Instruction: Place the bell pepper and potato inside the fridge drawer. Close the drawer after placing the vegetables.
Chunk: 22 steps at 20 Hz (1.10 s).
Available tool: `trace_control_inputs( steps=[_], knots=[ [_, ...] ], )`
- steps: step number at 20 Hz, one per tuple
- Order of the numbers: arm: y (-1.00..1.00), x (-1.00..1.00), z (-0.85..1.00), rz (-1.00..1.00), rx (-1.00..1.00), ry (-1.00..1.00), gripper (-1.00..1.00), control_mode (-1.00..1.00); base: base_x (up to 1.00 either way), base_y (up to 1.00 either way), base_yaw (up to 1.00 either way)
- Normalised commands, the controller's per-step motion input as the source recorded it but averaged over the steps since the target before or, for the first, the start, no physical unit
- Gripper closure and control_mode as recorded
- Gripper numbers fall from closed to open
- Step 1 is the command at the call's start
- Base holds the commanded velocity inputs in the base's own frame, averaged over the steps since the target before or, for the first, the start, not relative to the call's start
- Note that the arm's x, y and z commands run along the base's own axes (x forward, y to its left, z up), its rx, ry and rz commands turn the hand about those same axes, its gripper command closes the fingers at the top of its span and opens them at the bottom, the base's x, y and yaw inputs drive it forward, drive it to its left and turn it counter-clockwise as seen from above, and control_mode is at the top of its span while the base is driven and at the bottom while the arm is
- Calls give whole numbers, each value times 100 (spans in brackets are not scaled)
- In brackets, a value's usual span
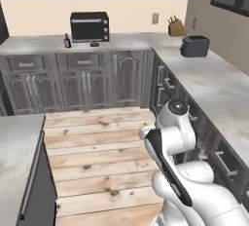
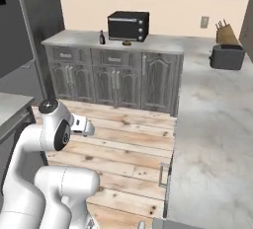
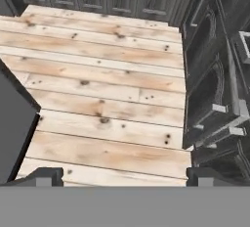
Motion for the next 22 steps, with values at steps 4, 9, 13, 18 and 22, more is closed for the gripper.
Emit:
trace_control_inputs(
  steps=[4, 9, 13, 18, 22],
  knots=[
    [0, 0, 0, 0, 0, 0, -100, 100, 100, 0, -5],
    [0, 0, 0, 0, 0, 0, -100, 100, 99, 15, -8],
    [0, 0, 0, 0, 0, 0, -100, 100, 95, 38, -6],
    [0, 0, 0, 0, 0, 0, -100, 100, 91, 49, -6],
    [0, 0, 0, 0, 0, 0, -100, 100, 93, 53, -5]
  ],
)
